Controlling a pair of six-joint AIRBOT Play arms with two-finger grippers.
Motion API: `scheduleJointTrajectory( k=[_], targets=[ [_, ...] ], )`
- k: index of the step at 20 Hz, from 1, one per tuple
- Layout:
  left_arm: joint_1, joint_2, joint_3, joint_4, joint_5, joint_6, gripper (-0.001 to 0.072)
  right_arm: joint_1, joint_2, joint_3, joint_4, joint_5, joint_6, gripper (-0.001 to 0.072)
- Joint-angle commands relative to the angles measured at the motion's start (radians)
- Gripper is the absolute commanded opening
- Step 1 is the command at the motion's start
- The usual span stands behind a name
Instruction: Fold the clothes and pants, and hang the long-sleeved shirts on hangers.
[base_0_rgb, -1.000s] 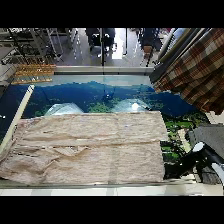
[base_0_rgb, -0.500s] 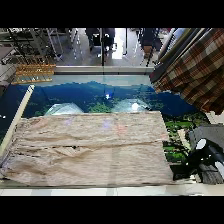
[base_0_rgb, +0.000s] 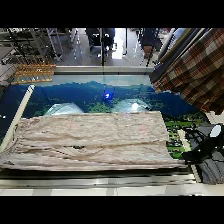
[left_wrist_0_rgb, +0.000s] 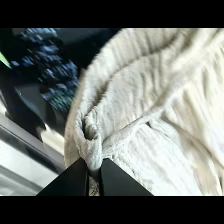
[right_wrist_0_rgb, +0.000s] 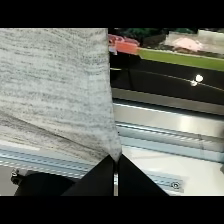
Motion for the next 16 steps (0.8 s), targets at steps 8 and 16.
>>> scheduleJointTrajectory(
  k=[8, 16],
  targets=[
    [-0.032, 0.032, 0.225, -0.074, -0.222, 0.006, 0.0022, 0.0, 0.047, 0.278, -0.02, 0.119, -0.009, 0.0012],
    [-0.144, -0.01, 0.286, -0.311, 0.072, -0.056, 0.002, 0.043, -0.135, 0.366, 0.254, -0.249, 0.12, 0.0012]
  ],
)
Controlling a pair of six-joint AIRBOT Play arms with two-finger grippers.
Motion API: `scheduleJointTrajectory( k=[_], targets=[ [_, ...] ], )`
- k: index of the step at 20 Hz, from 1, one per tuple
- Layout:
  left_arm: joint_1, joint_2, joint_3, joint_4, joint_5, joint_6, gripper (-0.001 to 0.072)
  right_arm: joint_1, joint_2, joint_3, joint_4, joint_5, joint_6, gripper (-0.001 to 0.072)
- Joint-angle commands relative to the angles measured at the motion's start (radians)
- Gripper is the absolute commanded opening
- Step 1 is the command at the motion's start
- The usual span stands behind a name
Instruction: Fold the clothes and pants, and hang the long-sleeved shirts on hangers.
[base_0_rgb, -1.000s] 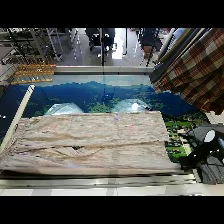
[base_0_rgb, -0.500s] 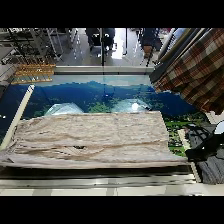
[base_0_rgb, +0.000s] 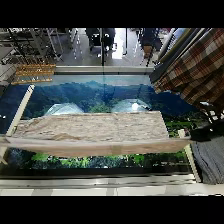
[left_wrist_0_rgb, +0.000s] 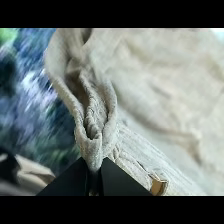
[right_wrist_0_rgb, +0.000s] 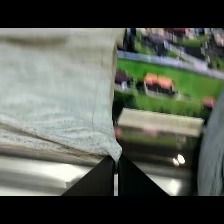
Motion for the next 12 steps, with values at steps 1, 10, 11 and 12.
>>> scheduleJointTrajectory(
  k=[1, 10, 11, 12],
  targets=[
    [-0.061, -0.047, 0.012, -0.147, 0.226, -0.073, 0.0021, 0.05, -0.132, 0.021, 0.13, -0.273, 0.099, 0.0012],
    [-0.218, -0.315, 0.012, -0.543, 0.571, -0.1, 0.002, 0.202, -0.598, 0.315, 0.238, -0.644, 0.275, 0.0012],
    [-0.237, -0.339, 0.012, -0.563, 0.607, -0.1, 0.002, 0.206, -0.642, 0.35, 0.239, -0.662, 0.305, 0.0012],
    [-0.255, -0.363, 0.012, -0.583, 0.639, -0.1, 0.002, 0.209, -0.677, 0.379, 0.24, -0.669, 0.323, 0.0012]
  ],
)
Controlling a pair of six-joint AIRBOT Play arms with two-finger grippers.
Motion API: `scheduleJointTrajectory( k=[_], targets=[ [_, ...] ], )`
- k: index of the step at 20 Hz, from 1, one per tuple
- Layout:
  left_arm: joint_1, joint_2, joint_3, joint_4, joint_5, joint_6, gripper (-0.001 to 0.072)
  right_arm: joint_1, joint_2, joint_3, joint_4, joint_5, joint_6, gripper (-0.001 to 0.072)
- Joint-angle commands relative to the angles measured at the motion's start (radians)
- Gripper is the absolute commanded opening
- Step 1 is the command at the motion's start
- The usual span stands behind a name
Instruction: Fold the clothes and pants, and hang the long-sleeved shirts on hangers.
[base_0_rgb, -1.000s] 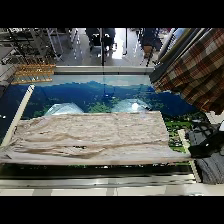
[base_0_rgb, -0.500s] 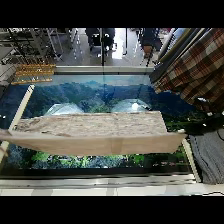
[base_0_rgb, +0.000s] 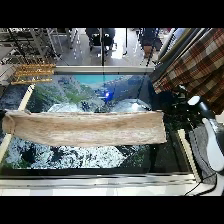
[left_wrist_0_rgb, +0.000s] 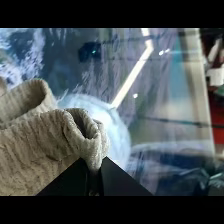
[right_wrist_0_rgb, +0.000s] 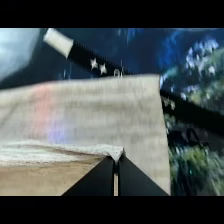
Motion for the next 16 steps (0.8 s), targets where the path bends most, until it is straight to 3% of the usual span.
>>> scheduleJointTrajectory(
  k=[1, 2, 3, 4, 5, 6, 7, 10, 15, 16],
  targets=[
    [-0.068, -0.094, 0.001, -0.118, 0.145, -0.004, 0.0022, 0.025, -0.153, 0.118, 0.02, -0.079, 0.078, 0.0013],
    [-0.08, -0.109, 0.001, -0.117, 0.153, -0.004, 0.0023, 0.026, -0.17, 0.124, 0.023, -0.081, 0.08, 0.0016],
    [-0.087, -0.119, 0.001, -0.118, 0.156, -0.005, 0.0037, 0.023, -0.173, 0.124, 0.022, -0.068, 0.101, 0.0114],
    [-0.09, -0.122, 0.001, -0.117, 0.149, -0.004, 0.0038, 0.01, -0.169, 0.126, 0.024, -0.026, 0.127, 0.0441],
    [-0.085, -0.116, 0.001, -0.118, 0.137, -0.004, 0.0136, -0.01, -0.164, 0.131, 0.023, 0.058, 0.131, 0.0628],
    [-0.076, -0.105, 0.001, -0.117, 0.12, 0.001, 0.0431, -0.036, -0.16, 0.134, 0.023, 0.153, 0.13, 0.0628],
    [-0.062, -0.09, 0.001, -0.118, 0.103, 0.01, 0.0579, -0.068, -0.157, 0.134, 0.023, 0.259, 0.127, 0.0629],
    [-0.014, -0.019, 0.001, -0.117, 0.034, 0.092, 0.0578, -0.146, -0.159, 0.103, 0.099, 0.481, 0.044, 0.064],
    [-0.016, 0.103, 0.001, -0.117, -0.106, 0.379, 0.0573, -0.167, -0.172, -0.005, 0.153, 0.406, -0.081, 0.0614],
    [-0.03, 0.121, 0.001, -0.117, -0.136, 0.425, 0.0545, -0.167, -0.183, -0.009, 0.177, 0.405, -0.115, 0.0583]
  ],
)
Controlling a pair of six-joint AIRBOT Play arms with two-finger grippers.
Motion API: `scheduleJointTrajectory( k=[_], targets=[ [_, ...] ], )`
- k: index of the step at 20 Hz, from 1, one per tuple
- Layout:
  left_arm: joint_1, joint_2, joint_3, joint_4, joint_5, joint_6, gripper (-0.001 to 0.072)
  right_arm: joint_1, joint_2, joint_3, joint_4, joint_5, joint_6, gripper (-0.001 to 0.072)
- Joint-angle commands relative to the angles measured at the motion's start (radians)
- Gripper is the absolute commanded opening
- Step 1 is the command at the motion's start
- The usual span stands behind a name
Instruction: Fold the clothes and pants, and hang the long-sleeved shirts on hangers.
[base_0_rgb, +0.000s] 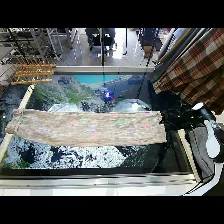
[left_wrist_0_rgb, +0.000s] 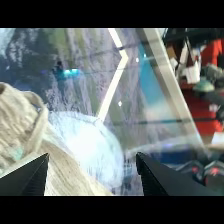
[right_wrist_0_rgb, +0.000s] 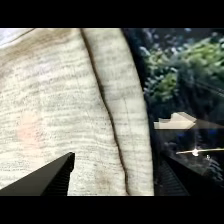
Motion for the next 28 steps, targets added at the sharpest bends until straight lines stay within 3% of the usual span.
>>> scheduleJointTrajectory(
  k=[1, 2, 3, 4, 5, 6, 8, 11, 13, 17, 20, 22, 28],
  targets=[
    [-0.033, 0.074, 0.001, -0.002, -0.135, 0.22, 0.0484, -0.007, -0.033, -0.041, 0.082, 0.011, -0.126, 0.0567],
    [-0.057, 0.084, 0.001, -0.001, -0.172, 0.26, 0.046, 0.002, -0.047, -0.042, 0.121, 0.008, -0.161, 0.0565],
    [-0.09, 0.087, 0.001, -0.001, -0.209, 0.291, 0.0451, 0.022, -0.058, -0.041, 0.158, 0.003, -0.19, 0.0495],
    [-0.127, 0.087, 0.0, -0.001, -0.246, 0.305, 0.0298, 0.044, -0.062, -0.041, 0.168, -0.006, -0.21, 0.0297],
    [-0.169, 0.085, -0.003, 0.005, -0.282, 0.307, 0.0022, 0.066, -0.059, -0.037, 0.149, -0.017, -0.211, 0.002],
    [-0.221, 0.083, -0.006, 0.01, -0.32, 0.311, 0.0021, 0.078, -0.049, -0.024, 0.097, -0.011, -0.194, 0.0014],
    [-0.334, 0.083, -0.014, 0.063, -0.369, 0.277, 0.0019, 0.083, 0.016, -0.004, -0.132, -0.013, -0.047, 0.0013],
    [-0.534, 0.082, -0.016, 0.36, -0.368, 0.168, 0.0019, 0.071, 0.185, -0.003, -0.54, -0.011, 0.111, 0.0011],
    [-0.672, 0.067, -0.017, 0.525, -0.367, 0.091, 0.002, 0.039, 0.285, -0.003, -0.678, -0.014, 0.179, 0.0011],
    [-0.882, -0.058, -0.017, 0.555, -0.304, 0.056, 0.002, 0.053, 0.404, -0.003, -0.638, 0.024, 0.182, 0.0011],
    [-0.944, -0.174, -0.016, 0.597, -0.202, -0.056, 0.0019, 0.219, 0.46, -0.003, -0.462, 0.042, 0.156, 0.0011],
    [-0.946, -0.22, -0.016, 0.61, -0.203, -0.124, 0.002, 0.394, 0.46, -0.005, -0.367, 0.037, 0.186, 0.0011],
    [-0.842, -0.072, 0.034, 0.612, -0.26, -0.15, 0.002, 0.945, 0.283, -0.006, -0.378, -0.25, 0.385, 0.0011]
  ],
)
